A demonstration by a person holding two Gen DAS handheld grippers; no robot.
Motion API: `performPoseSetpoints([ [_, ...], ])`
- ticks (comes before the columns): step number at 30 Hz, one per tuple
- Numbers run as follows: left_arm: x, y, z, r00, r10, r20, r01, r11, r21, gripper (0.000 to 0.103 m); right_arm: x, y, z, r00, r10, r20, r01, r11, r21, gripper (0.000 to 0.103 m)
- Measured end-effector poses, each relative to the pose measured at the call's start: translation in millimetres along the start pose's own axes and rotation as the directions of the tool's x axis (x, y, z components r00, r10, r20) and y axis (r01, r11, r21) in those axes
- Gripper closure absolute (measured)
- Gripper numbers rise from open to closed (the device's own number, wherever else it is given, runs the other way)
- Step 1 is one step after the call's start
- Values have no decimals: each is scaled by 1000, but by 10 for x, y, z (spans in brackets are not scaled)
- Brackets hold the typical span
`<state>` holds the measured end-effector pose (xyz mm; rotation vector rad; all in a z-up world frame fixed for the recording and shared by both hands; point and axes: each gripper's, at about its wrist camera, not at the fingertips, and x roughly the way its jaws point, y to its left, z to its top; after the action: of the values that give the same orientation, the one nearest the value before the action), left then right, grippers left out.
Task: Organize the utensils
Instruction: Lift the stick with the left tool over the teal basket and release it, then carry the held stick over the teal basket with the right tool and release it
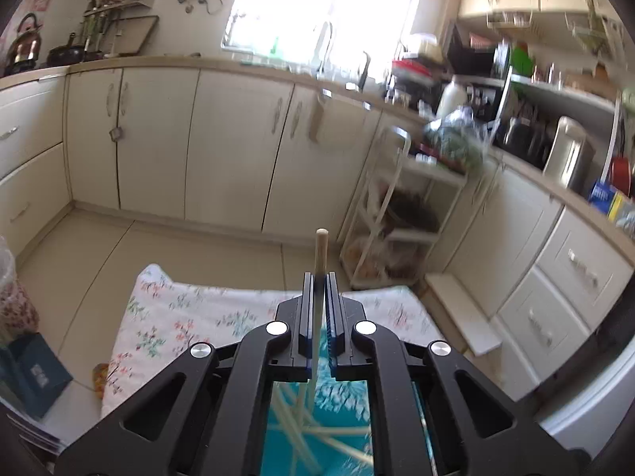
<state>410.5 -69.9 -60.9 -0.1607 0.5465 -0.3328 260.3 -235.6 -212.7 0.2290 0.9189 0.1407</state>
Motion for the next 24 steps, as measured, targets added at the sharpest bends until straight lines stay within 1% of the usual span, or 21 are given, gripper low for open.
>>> performPoseSetpoints([
  [3, -157, 23, -49, 1000, 11, 0, -11, 1000, 9, 96, -3, -3, 10, 1000, 0, -6, -1, 1000, -10, 97],
  [4, -276, 54, -72, 1000, 22, 16, -22, 1000, 9, 91, -6, 0, 9, 1000, -1, -8, 1, 1000, -16, 97],
  [5, -399, 91, -105, 999, 34, 34, -34, 999, 5, 80, -9, 5, 9, 1000, -3, -11, 3, 1000, -24, 97],
  [6, -542, 147, -150, 997, 50, 56, -50, 999, -7, 71, -8, 14, 9, 1000, -5, -12, 5, 1000, -28, 97],
  [7, -655, 199, -195, 995, 70, 76, -68, 997, -23, 51, -8, 21, 6, 1000, -9, -11, 8, 999, -33, 97],
  [8, -792, 266, -270, 990, 99, 105, -95, 994, -49, 38, -6, 42, 2, 1000, -18, -9, 18, 999, -47, 97],
  [9, -906, 341, -361, 984, 127, 127, -118, 990, -77, 35, -2, 86, -4, 999, -40, -6, 39, 996, -78, 97],
  [10, -997, 446, -493, 980, 153, 129, -139, 984, -112, 33, 1, 128, -14, 998, -57, -4, 56, 993, -100, 97],
  [11, -1027, 535, -609, 980, 169, 109, -152, 978, -143, 32, 6, 185, -26, 996, -84, 3, 84, 987, -136, 97],
  [12, -1017, 665, -781, 981, 180, 69, -164, 968, -191, 31, 7, 209, -32, 995, -95, 6, 95, 984, -149, 97],
  [14, -918, 842, -1050, 983, 184, -5, -180, 956, -234, 30, 3, 161, -14, 997, -80, -3, 79, 990, -117, 97],
  [15, -833, 924, -1227, 979, 197, -56, -205, 948, -245, 30, -6, 121, -4, 998, -62, -12, 60, 994, -87, 97],
  [16, -776, 981, -1334, 976, 200, -86, -216, 942, -257, 30, -32, 50, 7, 999, -27, -22, 26, 999, -34, 97],
  [18, -661, 1083, -1560, 970, 192, -147, -228, 931, -285, 30, -119, -45, 29, 1000, 26, -16, -26, 999, 35, 97],
  [20, -572, 1120, -1658, 964, 199, -179, -244, 927, -284, 30, -294, -123, 90, 995, 100, 28, -102, 990, 100, 97],
  [22, -492, 1137, -1732, 958, 200, -206, -253, 927, -277, 30, -503, -161, 158, 978, 181, 101, -194, 971, 140, 97],
  [23, -480, 1138, -1733, 958, 194, -210, -249, 928, -278, 30, -576, -142, 210, 971, 203, 128, -220, 965, 144, 97],
  [24, -491, 1135, -1748, 961, 190, -200, -241, 930, -277, 30, -706, -127, 272, 957, 234, 170, -259, 955, 143, 97],
])
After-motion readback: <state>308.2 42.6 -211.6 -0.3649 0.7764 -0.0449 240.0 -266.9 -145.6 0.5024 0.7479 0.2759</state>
